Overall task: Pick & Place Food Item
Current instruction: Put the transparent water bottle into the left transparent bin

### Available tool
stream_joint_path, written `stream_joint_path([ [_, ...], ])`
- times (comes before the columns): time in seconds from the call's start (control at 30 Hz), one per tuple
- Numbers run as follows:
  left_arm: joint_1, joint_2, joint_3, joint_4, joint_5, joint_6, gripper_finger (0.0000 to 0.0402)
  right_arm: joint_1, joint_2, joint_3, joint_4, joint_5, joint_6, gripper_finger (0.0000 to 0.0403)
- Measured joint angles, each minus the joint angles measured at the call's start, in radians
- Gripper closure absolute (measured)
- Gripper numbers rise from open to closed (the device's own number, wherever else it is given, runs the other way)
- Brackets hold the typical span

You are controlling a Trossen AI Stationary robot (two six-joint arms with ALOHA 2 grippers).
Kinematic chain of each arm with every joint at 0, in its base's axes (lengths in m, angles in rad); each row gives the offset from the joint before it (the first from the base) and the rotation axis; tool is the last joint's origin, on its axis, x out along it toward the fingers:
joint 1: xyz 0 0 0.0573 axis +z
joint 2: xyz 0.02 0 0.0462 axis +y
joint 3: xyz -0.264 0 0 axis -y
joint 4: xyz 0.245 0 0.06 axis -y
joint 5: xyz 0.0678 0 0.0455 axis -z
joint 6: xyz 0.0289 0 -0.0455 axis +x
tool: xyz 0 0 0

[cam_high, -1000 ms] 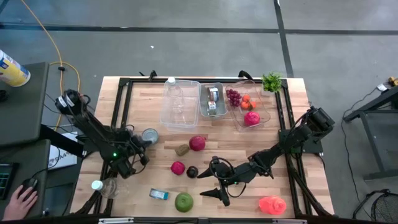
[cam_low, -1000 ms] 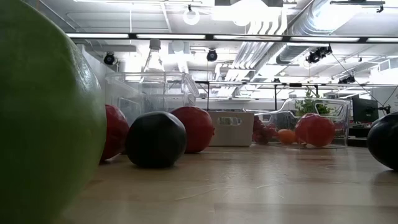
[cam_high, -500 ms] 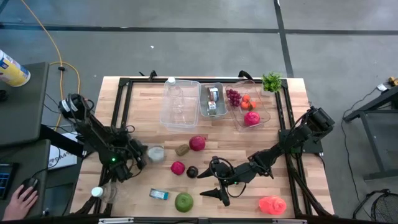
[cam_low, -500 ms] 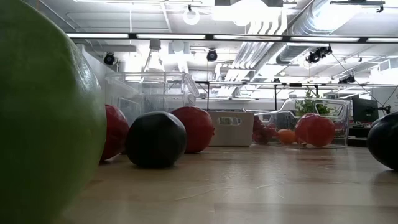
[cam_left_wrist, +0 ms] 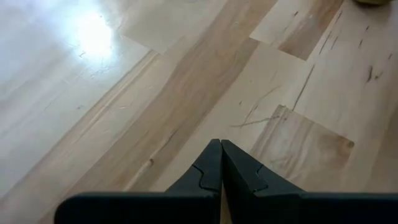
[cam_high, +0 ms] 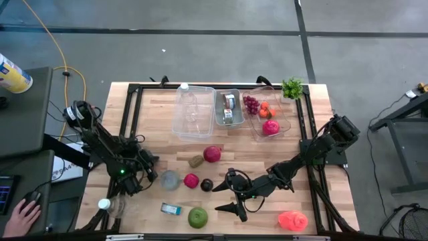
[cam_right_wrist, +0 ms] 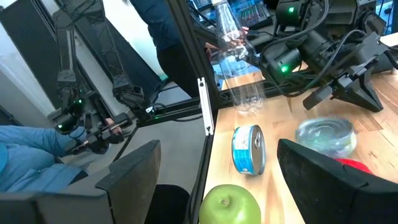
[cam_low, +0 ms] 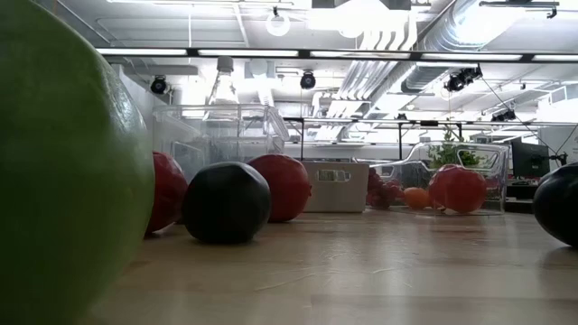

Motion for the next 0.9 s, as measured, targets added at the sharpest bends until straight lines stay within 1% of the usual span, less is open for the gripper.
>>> stream_joint_path([
  [0.43, 0.000, 0.000, 0.001, 0.000, -0.007, -0.004, 0.0401, 0.000, 0.000, 0.000, 0.000, 0.000, 0.000, 0.0092],
  [0.57, 0.012, -0.017, 0.001, -0.012, -0.008, -0.007, 0.0401, 0.000, 0.000, 0.000, 0.000, 0.000, 0.000, 0.0092],
  [0.7, 0.043, -0.070, 0.004, -0.052, -0.010, 0.019, 0.0401, 0.000, 0.000, 0.000, 0.000, 0.000, 0.000, 0.0092],
  [0.9, 0.122, -0.228, 0.004, -0.134, -0.013, 0.176, 0.0401, 0.000, 0.000, 0.000, 0.000, 0.000, -0.001, 0.0092],
])
